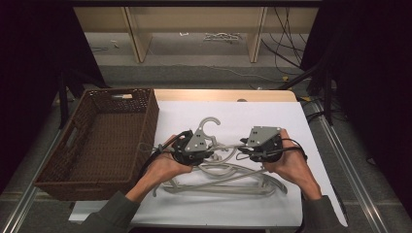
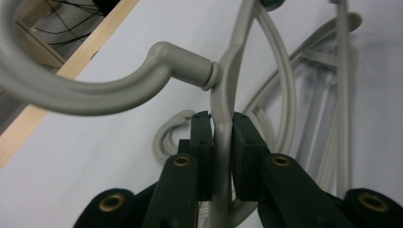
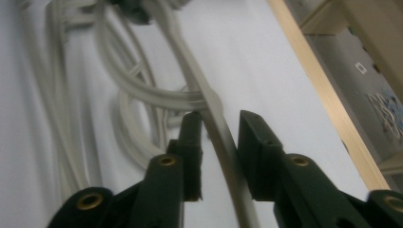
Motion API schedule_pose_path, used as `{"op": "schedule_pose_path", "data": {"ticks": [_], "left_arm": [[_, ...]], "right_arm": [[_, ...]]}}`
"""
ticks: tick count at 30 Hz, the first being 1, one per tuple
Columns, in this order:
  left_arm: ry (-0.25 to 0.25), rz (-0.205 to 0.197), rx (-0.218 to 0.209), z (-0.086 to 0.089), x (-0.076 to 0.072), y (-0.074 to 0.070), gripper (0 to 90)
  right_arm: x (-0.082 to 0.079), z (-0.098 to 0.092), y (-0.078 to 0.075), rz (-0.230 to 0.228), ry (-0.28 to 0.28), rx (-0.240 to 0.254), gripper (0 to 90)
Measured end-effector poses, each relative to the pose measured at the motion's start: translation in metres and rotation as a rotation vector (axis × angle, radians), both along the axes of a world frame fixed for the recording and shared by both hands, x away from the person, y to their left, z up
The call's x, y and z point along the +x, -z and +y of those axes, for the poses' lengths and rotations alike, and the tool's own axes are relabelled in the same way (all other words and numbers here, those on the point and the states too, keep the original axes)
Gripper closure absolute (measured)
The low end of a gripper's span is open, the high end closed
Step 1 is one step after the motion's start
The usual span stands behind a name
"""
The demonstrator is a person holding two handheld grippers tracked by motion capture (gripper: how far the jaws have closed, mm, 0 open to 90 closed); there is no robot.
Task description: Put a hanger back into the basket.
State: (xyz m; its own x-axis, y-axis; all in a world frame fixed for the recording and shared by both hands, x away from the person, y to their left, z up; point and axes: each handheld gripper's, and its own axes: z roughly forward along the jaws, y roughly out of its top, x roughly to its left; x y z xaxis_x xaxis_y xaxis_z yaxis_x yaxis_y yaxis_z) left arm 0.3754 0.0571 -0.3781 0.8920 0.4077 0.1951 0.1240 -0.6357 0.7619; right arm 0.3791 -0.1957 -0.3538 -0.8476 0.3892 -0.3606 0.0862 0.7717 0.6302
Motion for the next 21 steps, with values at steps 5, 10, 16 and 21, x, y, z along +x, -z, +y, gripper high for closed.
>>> {"op": "schedule_pose_path", "data": {"ticks": [5, 10, 16, 21], "left_arm": [[-0.052, 0.012, -0.042, 0.01, 0.006, -0.005, 82.5], [-0.1, 0.025, -0.079, 0.019, 0.01, -0.009, 82.5], [-0.139, 0.027, -0.103, 0.029, 0.015, -0.014, 82.5], [-0.173, 0.073, -0.151, 0.041, 0.017, -0.018, 82.4]], "right_arm": [[-0.003, -0.004, -0.016, -0.029, 0.123, 0.156, 40.9], [-0.005, -0.004, -0.021, -0.031, 0.193, 0.282, 33.0], [-0.016, -0.005, -0.024, -0.048, 0.216, 0.337, 28.7], [-0.03, -0.006, -0.018, 0.001, 0.229, 0.4, 25.1]]}}
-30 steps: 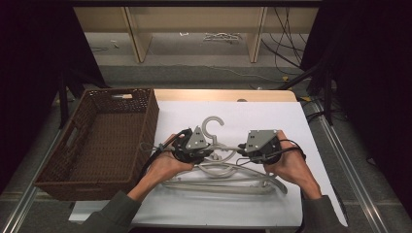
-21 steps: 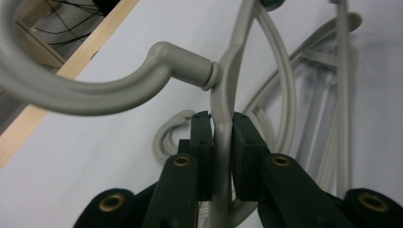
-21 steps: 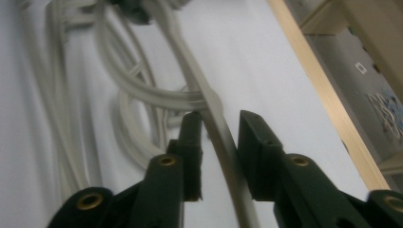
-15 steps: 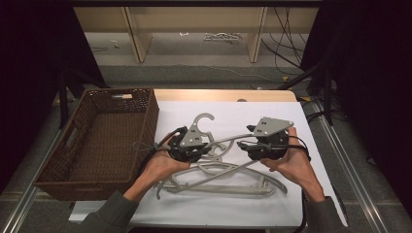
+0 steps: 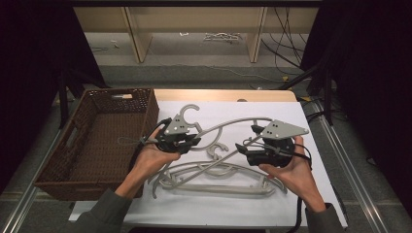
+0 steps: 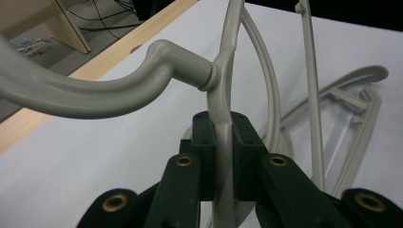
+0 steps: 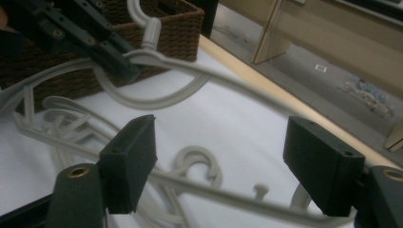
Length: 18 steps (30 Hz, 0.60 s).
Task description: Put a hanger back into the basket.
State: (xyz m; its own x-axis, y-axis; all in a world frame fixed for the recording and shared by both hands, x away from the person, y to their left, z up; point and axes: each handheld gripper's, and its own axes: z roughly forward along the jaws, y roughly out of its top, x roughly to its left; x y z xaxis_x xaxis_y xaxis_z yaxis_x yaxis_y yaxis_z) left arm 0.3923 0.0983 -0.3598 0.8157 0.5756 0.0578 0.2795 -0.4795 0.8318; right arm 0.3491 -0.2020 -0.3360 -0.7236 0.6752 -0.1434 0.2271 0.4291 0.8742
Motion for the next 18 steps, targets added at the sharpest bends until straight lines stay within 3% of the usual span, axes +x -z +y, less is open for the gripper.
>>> {"op": "schedule_pose_path", "data": {"ticks": [5, 9, 13, 18], "left_arm": [[-0.03, 0.03, -0.049, 0.012, 0.001, -0.008, 82.4], [-0.053, 0.047, -0.104, 0.022, 0.0, -0.017, 82.4], [-0.064, 0.081, -0.153, 0.032, 0.001, -0.03, 82.4], [-0.072, 0.085, -0.171, 0.045, 0.001, -0.047, 82.4]], "right_arm": [[-0.009, -0.001, 0.013, 0.013, 0.017, 0.034, 25.2], [-0.015, -0.002, 0.022, -0.006, 0.032, 0.08, 23.8], [-0.019, -0.003, 0.03, -0.005, 0.041, 0.083, 23.3], [-0.021, -0.003, 0.04, 0.005, 0.038, 0.083, 23.1]]}}
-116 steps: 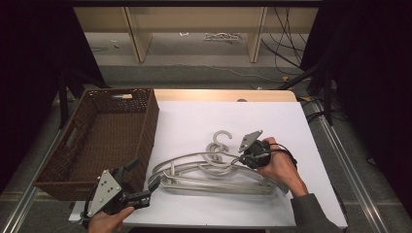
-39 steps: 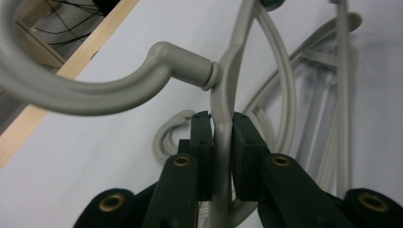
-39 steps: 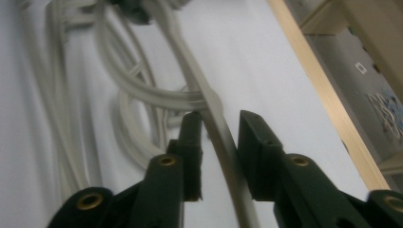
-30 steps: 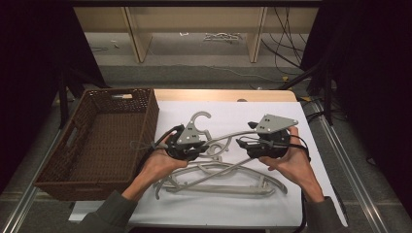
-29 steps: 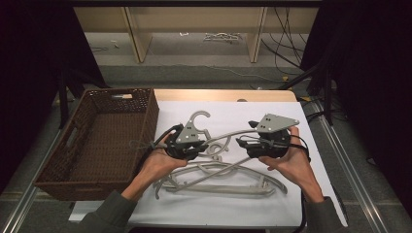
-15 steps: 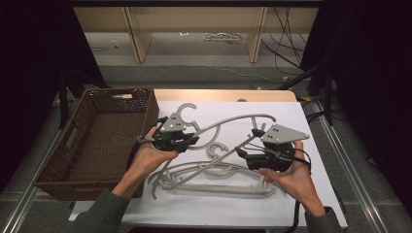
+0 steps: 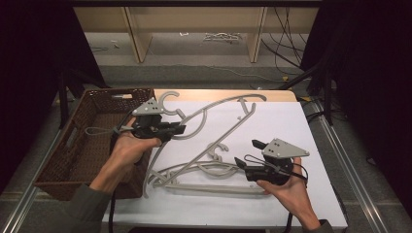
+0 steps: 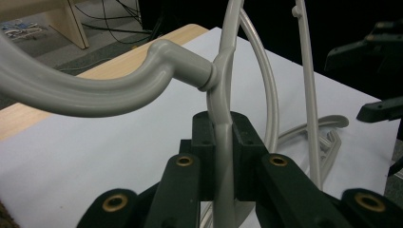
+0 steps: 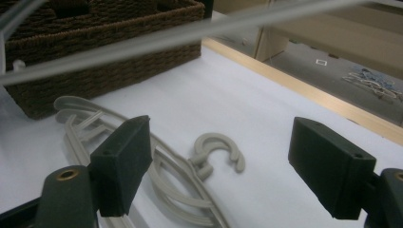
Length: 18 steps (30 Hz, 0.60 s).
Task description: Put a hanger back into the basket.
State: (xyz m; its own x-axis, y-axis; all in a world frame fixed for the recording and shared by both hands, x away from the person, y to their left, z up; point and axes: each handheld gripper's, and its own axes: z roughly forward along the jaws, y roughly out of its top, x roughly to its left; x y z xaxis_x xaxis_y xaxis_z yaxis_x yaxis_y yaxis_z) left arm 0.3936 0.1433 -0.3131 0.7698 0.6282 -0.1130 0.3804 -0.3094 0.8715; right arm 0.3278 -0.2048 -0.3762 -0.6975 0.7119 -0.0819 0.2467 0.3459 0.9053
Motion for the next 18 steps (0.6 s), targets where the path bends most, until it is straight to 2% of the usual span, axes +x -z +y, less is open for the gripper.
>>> {"op": "schedule_pose_path", "data": {"ticks": [6, 7, 8, 9, 11, 12, 14, 15, 16, 18], "left_arm": [[-0.039, 0.017, -0.034, 0.024, 0.007, -0.016, 82.4], [-0.039, 0.017, -0.034, 0.024, 0.007, -0.016, 82.4], [-0.058, 0.014, -0.043, 0.035, 0.009, -0.022, 82.4], [-0.071, 0.014, -0.047, 0.041, 0.01, -0.026, 82.3], [-0.093, 0.017, -0.055, 0.053, 0.011, -0.032, 82.4], [-0.093, 0.017, -0.055, 0.053, 0.011, -0.032, 82.4], [-0.145, 0.01, -0.055, 0.074, 0.012, -0.041, 82.4], [-0.145, 0.01, -0.055, 0.074, 0.012, -0.041, 82.4], [-0.182, 0.003, -0.055, 0.088, 0.013, -0.045, 82.4], [-0.2, -0.001, -0.053, 0.094, 0.014, -0.047, 82.4]], "right_arm": [[0.0, -0.001, 0.012, 0.021, 0.011, -0.006, 22.4], [0.001, 0.0, 0.015, 0.013, 0.013, 0.002, 22.2], [0.0, -0.001, 0.015, 0.028, 0.008, -0.006, 22.1], [0.001, 0.0, 0.018, 0.015, 0.013, 0.001, 22.1], [0.001, -0.001, 0.019, 0.03, 0.009, -0.005, 21.9], [0.0, -0.002, 0.02, 0.032, 0.012, -0.008, 21.7], [0.001, -0.001, 0.022, 0.035, 0.013, -0.006, 21.7], [0.001, -0.002, 0.023, 0.036, 0.011, -0.01, 21.7], [0.001, -0.002, 0.024, 0.041, 0.011, -0.01, 21.7], [0.001, -0.002, 0.025, 0.039, 0.018, -0.009, 21.8]]}}
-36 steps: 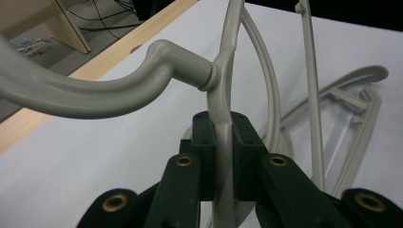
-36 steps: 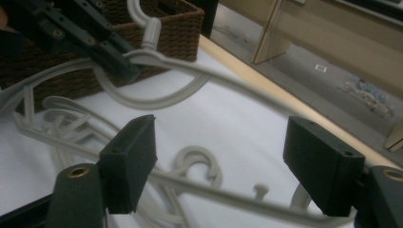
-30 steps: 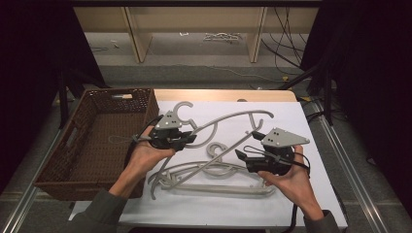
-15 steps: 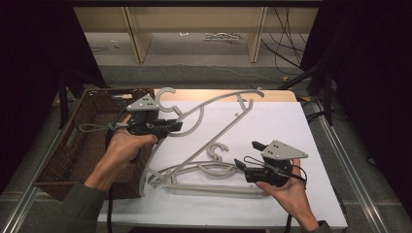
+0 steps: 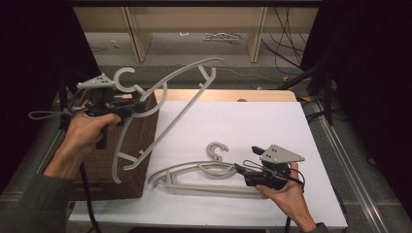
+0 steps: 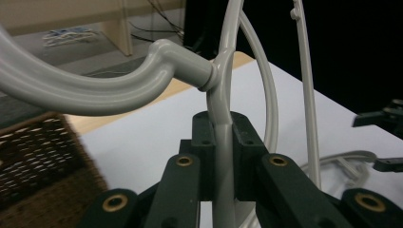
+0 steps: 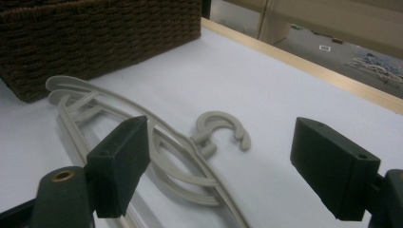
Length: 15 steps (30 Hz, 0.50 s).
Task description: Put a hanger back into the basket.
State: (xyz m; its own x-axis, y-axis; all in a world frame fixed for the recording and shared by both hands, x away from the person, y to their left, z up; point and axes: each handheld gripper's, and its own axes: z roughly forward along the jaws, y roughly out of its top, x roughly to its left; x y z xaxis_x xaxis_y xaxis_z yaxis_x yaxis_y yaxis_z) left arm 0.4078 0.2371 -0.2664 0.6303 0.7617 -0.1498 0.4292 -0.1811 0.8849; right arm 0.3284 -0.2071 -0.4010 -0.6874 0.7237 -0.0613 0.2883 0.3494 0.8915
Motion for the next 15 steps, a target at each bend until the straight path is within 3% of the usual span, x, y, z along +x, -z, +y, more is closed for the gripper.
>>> {"op": "schedule_pose_path", "data": {"ticks": [2, 5, 8, 15], "left_arm": [[-0.038, 0.018, 0.003, 0.013, 0.001, 0.0, 82.4], [-0.101, -0.032, 0.084, 0.033, 0.009, 0.0, 82.4], [-0.135, -0.022, 0.065, 0.046, 0.013, 0.005, 82.4], [-0.183, -0.04, 0.082, 0.077, 0.022, 0.021, 82.4]], "right_arm": [[0.0, -0.001, 0.002, 0.005, -0.002, -0.001, 21.7], [0.0, -0.002, 0.004, 0.01, 0.0, -0.003, 21.7], [-0.001, -0.003, 0.005, 0.015, -0.001, -0.004, 21.7], [-0.001, -0.002, 0.009, 0.028, -0.008, -0.01, 21.3]]}}
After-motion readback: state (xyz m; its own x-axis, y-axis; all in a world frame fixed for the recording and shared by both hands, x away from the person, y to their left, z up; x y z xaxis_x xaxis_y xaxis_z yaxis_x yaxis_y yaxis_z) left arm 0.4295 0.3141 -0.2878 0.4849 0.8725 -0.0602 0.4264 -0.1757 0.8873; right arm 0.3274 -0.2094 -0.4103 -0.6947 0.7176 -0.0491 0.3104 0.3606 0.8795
